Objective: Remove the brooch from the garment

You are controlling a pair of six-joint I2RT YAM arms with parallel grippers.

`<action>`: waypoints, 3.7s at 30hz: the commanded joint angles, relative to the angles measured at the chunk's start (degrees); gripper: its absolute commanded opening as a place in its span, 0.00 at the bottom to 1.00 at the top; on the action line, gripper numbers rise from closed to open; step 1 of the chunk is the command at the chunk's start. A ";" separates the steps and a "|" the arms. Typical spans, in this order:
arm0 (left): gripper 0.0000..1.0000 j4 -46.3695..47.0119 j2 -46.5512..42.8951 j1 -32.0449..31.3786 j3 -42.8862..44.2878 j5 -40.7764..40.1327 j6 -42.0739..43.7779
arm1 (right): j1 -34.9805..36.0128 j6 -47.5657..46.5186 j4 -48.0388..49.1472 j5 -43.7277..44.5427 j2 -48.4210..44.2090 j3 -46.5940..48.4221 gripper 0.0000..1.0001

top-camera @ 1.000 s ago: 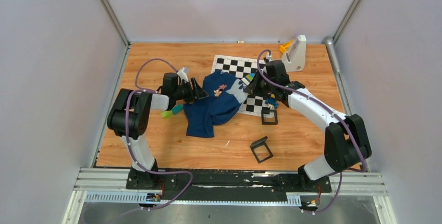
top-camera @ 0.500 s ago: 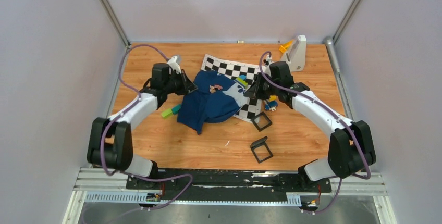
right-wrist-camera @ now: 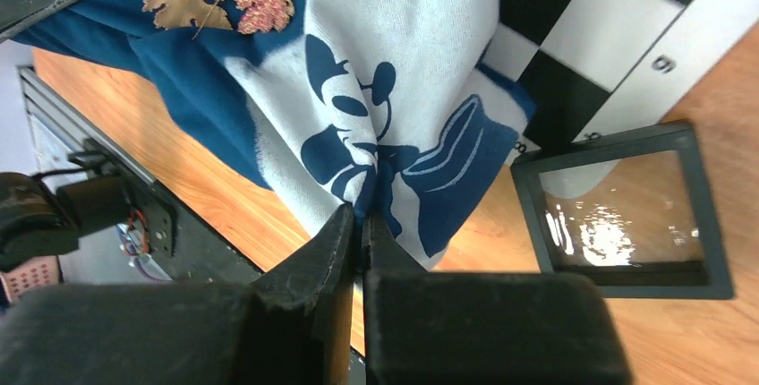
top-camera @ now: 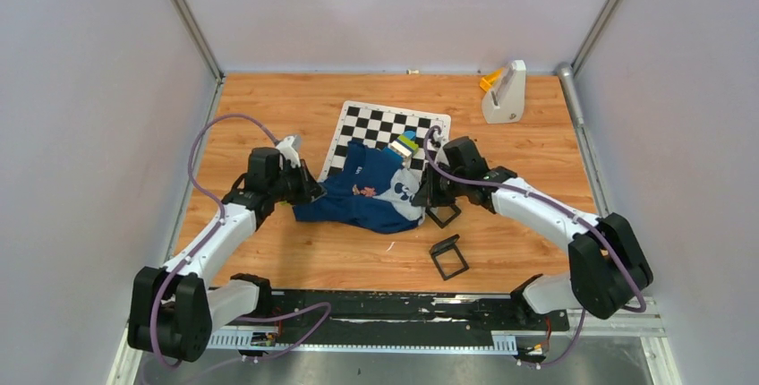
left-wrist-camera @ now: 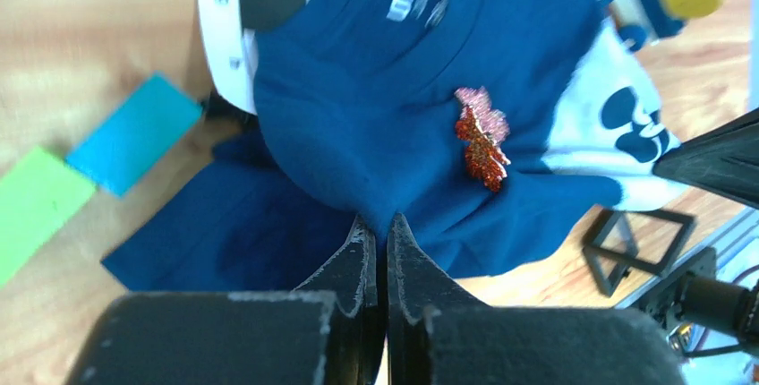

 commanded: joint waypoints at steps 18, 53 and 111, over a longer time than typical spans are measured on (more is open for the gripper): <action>0.61 -27.83 -6.02 -27.05 11.99 -42.35 -1.28 | 11.57 -1.37 7.12 5.30 -1.07 -8.54 0.00; 0.00 3.73 8.67 -26.61 4.79 -9.62 -3.98 | 18.39 2.67 7.43 8.65 -7.90 -15.68 0.07; 0.00 30.10 -28.65 -26.35 -10.77 -20.42 -15.80 | 8.54 23.64 41.77 -6.50 -9.89 -7.02 0.69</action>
